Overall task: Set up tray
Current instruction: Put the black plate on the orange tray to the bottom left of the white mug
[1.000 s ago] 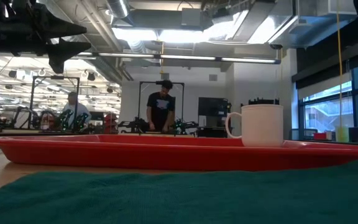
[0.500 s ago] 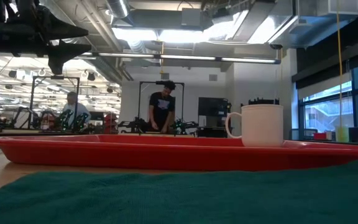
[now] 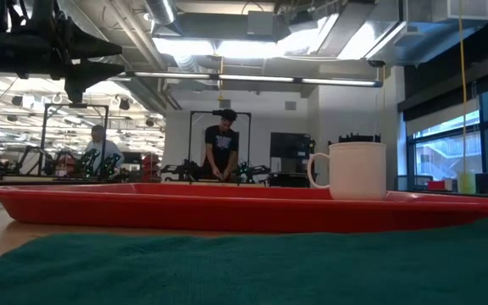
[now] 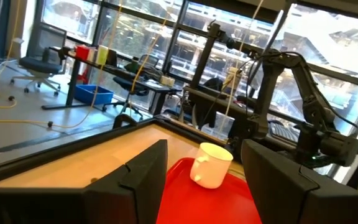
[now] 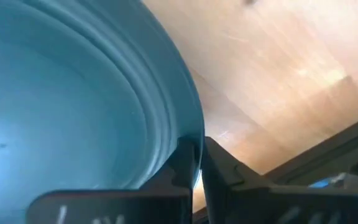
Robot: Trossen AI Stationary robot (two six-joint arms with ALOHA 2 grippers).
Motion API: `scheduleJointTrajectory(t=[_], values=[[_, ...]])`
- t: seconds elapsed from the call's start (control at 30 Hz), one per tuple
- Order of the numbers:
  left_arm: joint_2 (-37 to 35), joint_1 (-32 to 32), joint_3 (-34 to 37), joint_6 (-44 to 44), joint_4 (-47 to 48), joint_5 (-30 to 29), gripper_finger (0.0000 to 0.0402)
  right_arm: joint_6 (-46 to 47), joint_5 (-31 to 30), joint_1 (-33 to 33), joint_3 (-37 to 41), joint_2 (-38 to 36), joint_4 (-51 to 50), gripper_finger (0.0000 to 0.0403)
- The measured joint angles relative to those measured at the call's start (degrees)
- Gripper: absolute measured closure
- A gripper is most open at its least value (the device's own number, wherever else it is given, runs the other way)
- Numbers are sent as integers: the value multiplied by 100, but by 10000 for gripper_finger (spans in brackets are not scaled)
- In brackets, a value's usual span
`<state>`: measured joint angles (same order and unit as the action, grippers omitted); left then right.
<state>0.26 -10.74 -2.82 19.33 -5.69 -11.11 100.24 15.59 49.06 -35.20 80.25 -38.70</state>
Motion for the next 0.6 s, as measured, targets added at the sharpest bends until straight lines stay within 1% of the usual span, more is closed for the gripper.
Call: scheduleJointTrajectory(t=[0.1, 0.3, 0.53, 0.6], values=[[-1, 0, 1, -1, 2, -17, 203, 20, 63, 0, 6, 11, 68, 389], [-1, 0, 1, -8, 7, -16, 203, -1, 67, 0, -215, 22, 26, 399], [1, 0, 0, -10, 37, -18, 203, -4, -8, 0, -606, 37, 63, 402], [1, 0, 1, -11, 37, -18, 203, -5, -110, 0, -780, 37, 54, 402]])
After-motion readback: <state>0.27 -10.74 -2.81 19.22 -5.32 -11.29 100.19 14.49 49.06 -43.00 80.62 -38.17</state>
